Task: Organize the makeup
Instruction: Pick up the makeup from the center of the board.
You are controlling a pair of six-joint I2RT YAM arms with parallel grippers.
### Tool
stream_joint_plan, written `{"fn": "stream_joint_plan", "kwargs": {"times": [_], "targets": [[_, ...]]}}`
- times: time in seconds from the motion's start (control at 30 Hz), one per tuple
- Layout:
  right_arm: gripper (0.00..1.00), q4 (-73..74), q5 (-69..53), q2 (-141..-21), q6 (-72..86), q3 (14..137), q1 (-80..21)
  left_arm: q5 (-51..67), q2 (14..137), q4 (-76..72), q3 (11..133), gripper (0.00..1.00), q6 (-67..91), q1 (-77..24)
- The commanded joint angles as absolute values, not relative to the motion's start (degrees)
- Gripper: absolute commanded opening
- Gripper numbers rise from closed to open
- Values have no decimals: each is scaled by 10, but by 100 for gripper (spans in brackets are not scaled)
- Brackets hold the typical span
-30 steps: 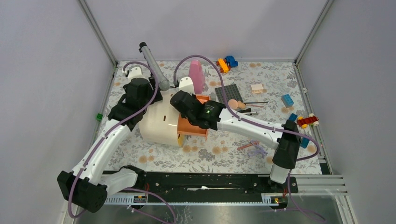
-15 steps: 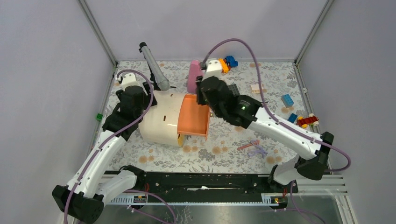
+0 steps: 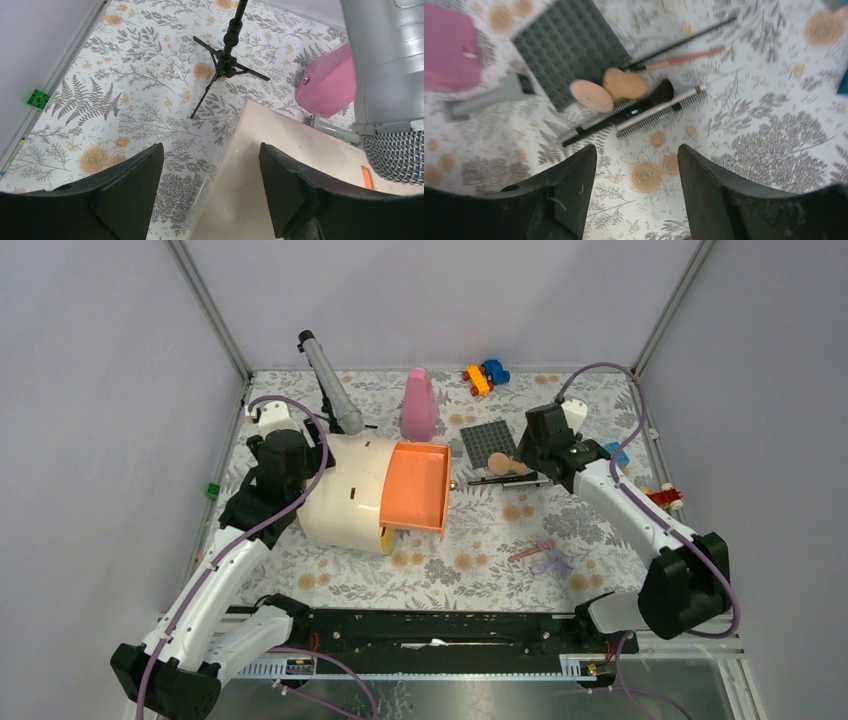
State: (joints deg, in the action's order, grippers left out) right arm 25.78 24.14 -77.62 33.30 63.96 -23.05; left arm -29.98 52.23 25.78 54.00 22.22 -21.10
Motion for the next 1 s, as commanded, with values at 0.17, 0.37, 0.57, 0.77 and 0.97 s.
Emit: {"fn": "stream_joint_plan", "kwargs": {"times": [0.17,0.37,0.57,0.77,0.97], "targets": [[62,234,233,-864,450,596,-220,-289,525,250,533,77,206,-210],[59,225,256,-893,482,585,-216,-274,526,247,533,77,204,-210],[57,211,250,-935,485,590,-206,-265,528,246,533,77,204,-210],[55,211,253,-979,483,609,-202,-264,529,246,533,77,204,-210],[52,211,251,-1017,483,617,-200,-261,529,246,533,77,203,-209]]}}
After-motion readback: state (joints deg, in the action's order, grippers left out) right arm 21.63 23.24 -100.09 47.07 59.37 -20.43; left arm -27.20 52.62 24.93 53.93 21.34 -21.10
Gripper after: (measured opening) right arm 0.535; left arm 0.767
